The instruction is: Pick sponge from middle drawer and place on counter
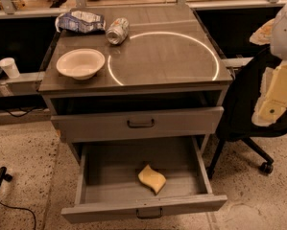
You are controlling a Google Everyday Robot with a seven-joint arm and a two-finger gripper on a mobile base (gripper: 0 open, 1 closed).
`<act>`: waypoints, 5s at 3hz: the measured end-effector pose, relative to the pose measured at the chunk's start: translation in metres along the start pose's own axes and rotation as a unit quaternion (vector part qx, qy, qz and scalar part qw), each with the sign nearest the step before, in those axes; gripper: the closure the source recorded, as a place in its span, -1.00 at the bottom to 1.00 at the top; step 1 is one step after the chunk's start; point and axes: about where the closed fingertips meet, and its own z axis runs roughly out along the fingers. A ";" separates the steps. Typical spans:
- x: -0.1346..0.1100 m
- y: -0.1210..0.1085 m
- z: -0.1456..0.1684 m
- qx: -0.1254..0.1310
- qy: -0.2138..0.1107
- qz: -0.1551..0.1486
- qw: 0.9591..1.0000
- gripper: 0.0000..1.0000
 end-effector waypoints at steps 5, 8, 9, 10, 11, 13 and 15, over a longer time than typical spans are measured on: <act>0.010 0.006 0.230 -0.068 0.033 -0.007 0.997 -1.00; -0.049 0.009 0.337 -0.024 -0.068 0.012 0.997 -1.00; -0.044 0.025 0.355 -0.010 -0.091 -0.005 0.996 -1.00; -0.044 0.025 0.355 -0.010 -0.091 -0.005 0.996 -1.00; -0.044 0.025 0.351 -0.010 -0.092 -0.005 0.996 -0.67; -0.046 0.030 0.350 -0.018 -0.102 -0.001 0.995 -0.32; -0.046 0.030 0.350 -0.018 -0.102 -0.001 0.995 -1.00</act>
Offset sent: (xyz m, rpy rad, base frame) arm 0.0813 0.0215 -0.1867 -0.1302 0.1016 0.0265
